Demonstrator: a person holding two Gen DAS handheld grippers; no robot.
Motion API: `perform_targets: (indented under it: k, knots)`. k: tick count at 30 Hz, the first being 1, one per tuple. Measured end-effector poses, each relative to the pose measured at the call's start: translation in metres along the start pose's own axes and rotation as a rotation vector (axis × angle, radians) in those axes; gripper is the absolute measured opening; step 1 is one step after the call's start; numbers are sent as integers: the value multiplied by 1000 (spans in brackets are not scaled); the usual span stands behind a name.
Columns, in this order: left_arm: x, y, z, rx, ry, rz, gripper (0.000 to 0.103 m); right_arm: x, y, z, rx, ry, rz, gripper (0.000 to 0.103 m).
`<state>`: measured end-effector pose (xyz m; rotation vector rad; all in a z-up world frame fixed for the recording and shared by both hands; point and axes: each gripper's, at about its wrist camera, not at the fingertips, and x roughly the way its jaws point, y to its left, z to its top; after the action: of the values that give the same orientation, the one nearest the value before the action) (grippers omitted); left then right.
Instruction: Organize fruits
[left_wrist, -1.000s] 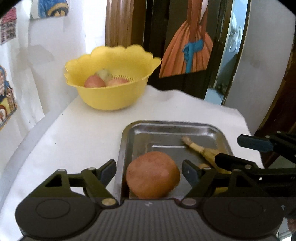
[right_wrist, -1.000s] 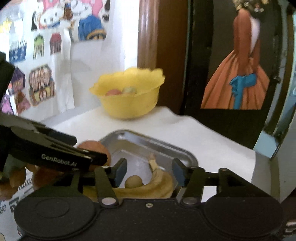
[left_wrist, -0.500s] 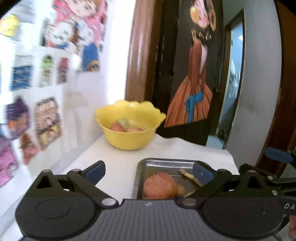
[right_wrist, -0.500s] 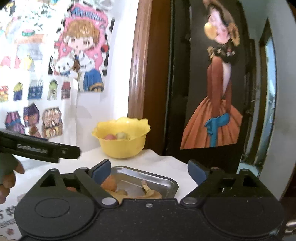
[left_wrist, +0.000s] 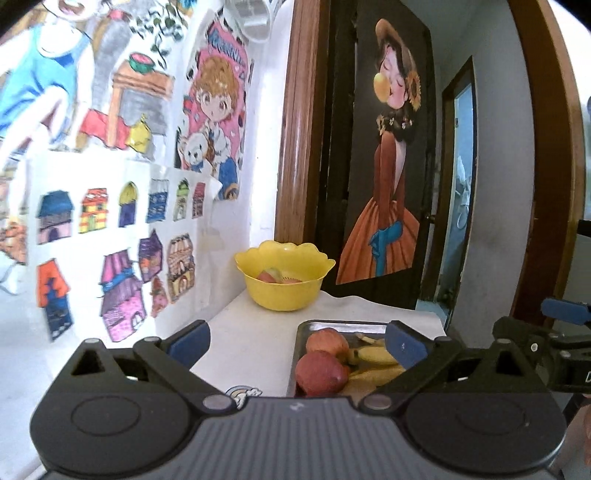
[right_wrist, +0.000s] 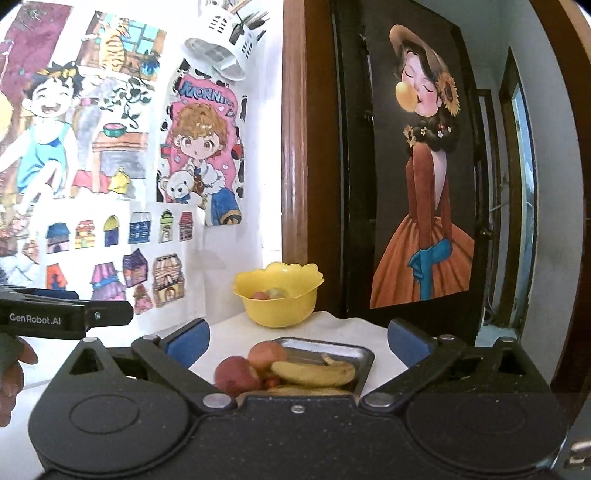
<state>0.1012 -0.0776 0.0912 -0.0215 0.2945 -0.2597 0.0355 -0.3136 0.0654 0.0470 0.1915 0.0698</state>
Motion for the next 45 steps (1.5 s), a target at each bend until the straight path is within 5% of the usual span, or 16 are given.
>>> perform_targets:
  k: [25, 45]
  knots:
    - [-96, 12, -55, -43, -3, 11, 103, -104, 44, -39, 47, 14, -26, 102]
    - [-91, 36, -119, -132, 65, 148, 103, -86, 66, -106, 113, 122, -28, 102]
